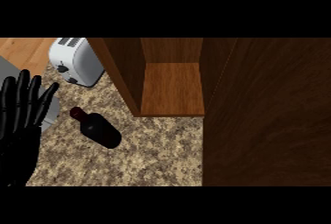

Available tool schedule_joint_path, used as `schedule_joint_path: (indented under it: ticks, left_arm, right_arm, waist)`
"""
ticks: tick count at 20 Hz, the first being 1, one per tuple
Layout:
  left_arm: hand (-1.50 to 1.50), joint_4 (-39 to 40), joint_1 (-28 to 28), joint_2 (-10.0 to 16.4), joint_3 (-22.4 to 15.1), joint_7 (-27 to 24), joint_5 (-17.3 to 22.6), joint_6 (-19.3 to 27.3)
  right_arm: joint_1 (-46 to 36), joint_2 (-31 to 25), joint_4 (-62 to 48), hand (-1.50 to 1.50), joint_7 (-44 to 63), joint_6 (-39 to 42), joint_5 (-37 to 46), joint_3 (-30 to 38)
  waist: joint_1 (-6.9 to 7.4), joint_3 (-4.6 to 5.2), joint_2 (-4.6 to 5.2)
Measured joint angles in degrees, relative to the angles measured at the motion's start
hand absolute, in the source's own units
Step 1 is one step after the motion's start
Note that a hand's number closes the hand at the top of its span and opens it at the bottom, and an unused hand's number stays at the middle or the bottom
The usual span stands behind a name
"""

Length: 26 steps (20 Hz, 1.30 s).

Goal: Pick up the wine, place it into the cabinet and close the cabinet

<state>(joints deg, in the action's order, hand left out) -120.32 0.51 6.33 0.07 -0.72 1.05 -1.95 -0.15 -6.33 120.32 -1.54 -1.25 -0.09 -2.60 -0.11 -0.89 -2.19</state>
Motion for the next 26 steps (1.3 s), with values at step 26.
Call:
schedule_joint_path:
  ticks: [26]
  left_arm:
    - [-1.50,-4.1,-21.0,-6.2,-16.7,38.6,7.4,12.4]
  right_arm:
    - [12.7,-3.4,19.6,-1.50,17.1,8.2,-9.3,-11.9]
  waist:
    - [-0.21,0.89,1.95]
